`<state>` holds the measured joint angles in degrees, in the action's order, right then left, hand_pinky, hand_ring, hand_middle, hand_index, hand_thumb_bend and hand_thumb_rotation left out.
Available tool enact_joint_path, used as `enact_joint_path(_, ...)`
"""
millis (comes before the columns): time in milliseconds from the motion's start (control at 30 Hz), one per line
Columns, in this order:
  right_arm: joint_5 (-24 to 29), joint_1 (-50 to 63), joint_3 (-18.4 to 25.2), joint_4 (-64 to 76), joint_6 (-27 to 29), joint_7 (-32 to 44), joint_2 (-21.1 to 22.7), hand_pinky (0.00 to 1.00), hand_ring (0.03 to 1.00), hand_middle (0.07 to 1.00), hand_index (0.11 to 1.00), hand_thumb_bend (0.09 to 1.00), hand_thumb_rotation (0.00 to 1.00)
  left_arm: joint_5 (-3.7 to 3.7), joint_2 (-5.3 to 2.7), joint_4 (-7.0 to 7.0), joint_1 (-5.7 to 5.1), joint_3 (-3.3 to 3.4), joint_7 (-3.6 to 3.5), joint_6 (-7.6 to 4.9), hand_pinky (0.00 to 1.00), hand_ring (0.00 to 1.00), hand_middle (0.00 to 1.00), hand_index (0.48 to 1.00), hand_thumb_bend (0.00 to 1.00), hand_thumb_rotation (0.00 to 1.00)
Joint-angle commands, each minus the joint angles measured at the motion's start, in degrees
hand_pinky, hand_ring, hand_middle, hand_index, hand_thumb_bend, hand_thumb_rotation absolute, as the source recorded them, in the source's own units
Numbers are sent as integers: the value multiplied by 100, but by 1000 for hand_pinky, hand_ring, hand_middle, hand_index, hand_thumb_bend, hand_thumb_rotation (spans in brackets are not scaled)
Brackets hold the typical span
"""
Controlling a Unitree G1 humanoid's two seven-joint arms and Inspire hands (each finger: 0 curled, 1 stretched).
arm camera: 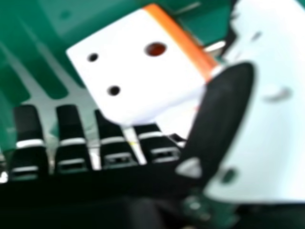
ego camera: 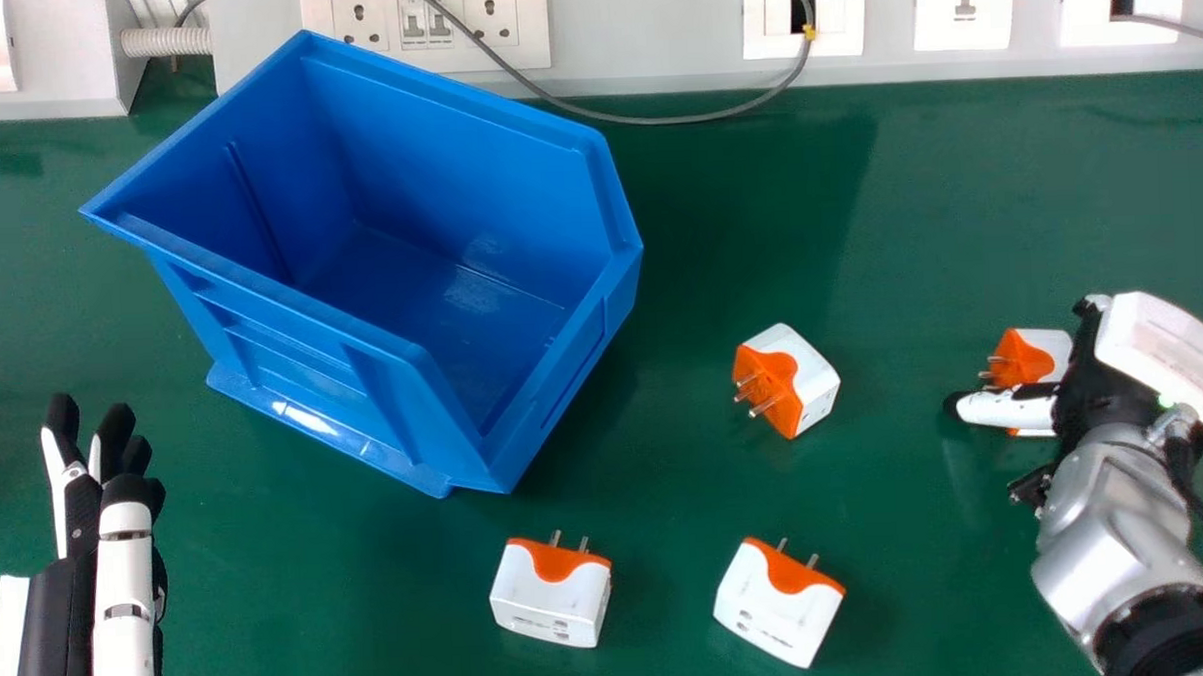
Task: Pick all objects and put in blue box
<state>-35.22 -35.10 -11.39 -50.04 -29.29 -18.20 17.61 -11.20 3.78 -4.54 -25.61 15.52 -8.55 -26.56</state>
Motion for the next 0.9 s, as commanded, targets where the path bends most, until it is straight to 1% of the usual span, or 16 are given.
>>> enact_joint_path(0,53,-250,-45,-74,-35,93,110,725,824,877,855,677,438,-26,15,-135,-48,20,-18,-62,1000,1000,1000,1000,194,1000)
enact_joint_path(67,81,-320,-85,-174,-47,149,118,727,831,882,861,665,437,-29,9,-131,-48,20,-14,-65,1000,1000,1000,1000,202,1000)
enact_joint_path(100,141,-363,-61,-244,-35,162,115,710,818,872,853,666,411,-27,8,-145,-53,18,-10,-52,1000,1000,1000,1000,200,1000)
enact_joint_path(133,231,-384,-1,-278,15,147,112,580,698,789,810,662,354,-17,9,-164,-65,17,-5,-42,1000,1000,1000,1000,205,1000)
enact_joint_path(167,314,-381,64,-287,100,89,109,458,568,677,750,654,252,-18,6,-189,-79,16,0,-26,1000,1000,1000,1000,209,1000)
enact_joint_path(200,380,-360,121,-277,190,15,107,374,471,581,702,605,129,-24,2,-212,-89,15,5,-8,1000,1000,1000,1000,217,1000)
enact_joint_path(233,421,-329,150,-257,270,-60,111,319,407,529,676,581,65,-22,0,-235,-102,17,14,10,1000,1000,1000,1000,223,1000)
enact_joint_path(267,436,-300,145,-249,340,-130,122,296,417,514,664,556,33,-24,-2,-261,-115,20,23,35,1000,1000,1000,1000,230,1000)
enact_joint_path(300,437,-276,126,-244,399,-177,139,306,427,505,649,543,17,-35,-2,-283,-124,23,24,54,1000,1000,1000,1000,238,1000)
enact_joint_path(333,431,-255,101,-258,484,-226,163,324,428,506,637,535,8,-17,-5,-306,-138,26,35,66,1000,1000,1000,1000,238,1000)
enact_joint_path(500,445,-208,79,-305,798,-315,272,377,420,524,615,523,0,17,-9,-357,-167,47,60,68,1000,1000,1000,1000,244,1000)
enact_joint_path(533,460,-215,99,-322,828,-342,278,380,421,524,616,523,0,34,-2,-350,-170,52,62,56,1000,1000,1000,1000,252,1000)
enact_joint_path(600,445,-242,97,-350,799,-396,279,355,422,519,623,524,0,53,-5,-382,-176,54,90,93,1000,1000,1000,1000,266,1000)
enact_joint_path(733,447,-261,86,-382,821,-445,301,322,417,517,621,525,0,49,8,-458,-200,44,126,168,1000,1000,1000,1000,257,998)
enact_joint_path(833,524,-244,146,-357,913,-434,305,339,414,527,615,522,0,22,8,-485,-204,39,118,196,1000,1000,1000,1000,253,996)
enact_joint_path(867,517,-240,131,-357,921,-484,302,346,415,528,613,522,0,30,6,-494,-208,38,121,204,1000,1000,1000,1000,254,994)
